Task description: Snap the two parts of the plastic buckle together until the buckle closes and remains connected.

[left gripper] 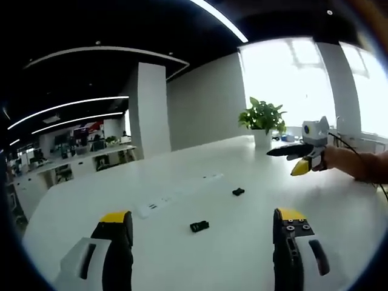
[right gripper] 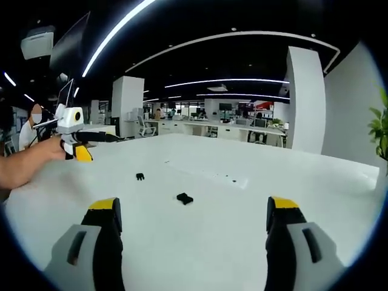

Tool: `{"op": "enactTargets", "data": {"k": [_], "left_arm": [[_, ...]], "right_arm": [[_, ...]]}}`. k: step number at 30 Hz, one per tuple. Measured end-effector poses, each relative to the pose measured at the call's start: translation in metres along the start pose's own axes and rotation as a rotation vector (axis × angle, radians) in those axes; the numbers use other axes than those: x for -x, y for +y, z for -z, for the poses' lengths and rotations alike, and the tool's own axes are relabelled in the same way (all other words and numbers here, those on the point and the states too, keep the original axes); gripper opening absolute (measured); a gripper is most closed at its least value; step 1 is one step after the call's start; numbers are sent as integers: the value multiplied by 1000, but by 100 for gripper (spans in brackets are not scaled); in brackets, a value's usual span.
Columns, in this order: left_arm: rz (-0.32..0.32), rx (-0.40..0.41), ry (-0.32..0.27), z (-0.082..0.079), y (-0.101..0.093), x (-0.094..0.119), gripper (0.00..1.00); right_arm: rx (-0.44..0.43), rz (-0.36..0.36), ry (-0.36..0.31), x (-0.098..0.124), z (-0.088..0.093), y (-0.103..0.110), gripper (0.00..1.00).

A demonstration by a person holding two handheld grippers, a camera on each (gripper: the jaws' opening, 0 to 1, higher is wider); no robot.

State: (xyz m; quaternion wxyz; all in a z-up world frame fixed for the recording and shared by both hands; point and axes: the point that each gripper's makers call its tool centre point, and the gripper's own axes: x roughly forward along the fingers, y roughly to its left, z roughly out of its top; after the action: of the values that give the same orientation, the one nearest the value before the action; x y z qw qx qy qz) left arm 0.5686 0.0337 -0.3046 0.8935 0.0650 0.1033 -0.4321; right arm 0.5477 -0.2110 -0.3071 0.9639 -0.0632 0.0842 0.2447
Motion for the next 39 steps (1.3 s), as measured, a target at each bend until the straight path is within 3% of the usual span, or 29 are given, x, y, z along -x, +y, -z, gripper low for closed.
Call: {"op": "enactTargets", "data": {"k": [10, 24, 31, 39], "left_arm": [[8, 5, -14, -9, 4, -14, 98], [22, 4, -10, -7, 7, -21, 99], [28, 28, -45, -21, 15, -29, 99], [43, -13, -26, -28, 15, -36, 99]], "right_arm": [[-6, 0, 0, -12, -3, -7, 100], [-19, -10, 4, -23, -3, -11, 100], [-35, -9, -5, -31, -9, -18, 100], [-19, -15, -12, -33, -14, -21, 100]]}}
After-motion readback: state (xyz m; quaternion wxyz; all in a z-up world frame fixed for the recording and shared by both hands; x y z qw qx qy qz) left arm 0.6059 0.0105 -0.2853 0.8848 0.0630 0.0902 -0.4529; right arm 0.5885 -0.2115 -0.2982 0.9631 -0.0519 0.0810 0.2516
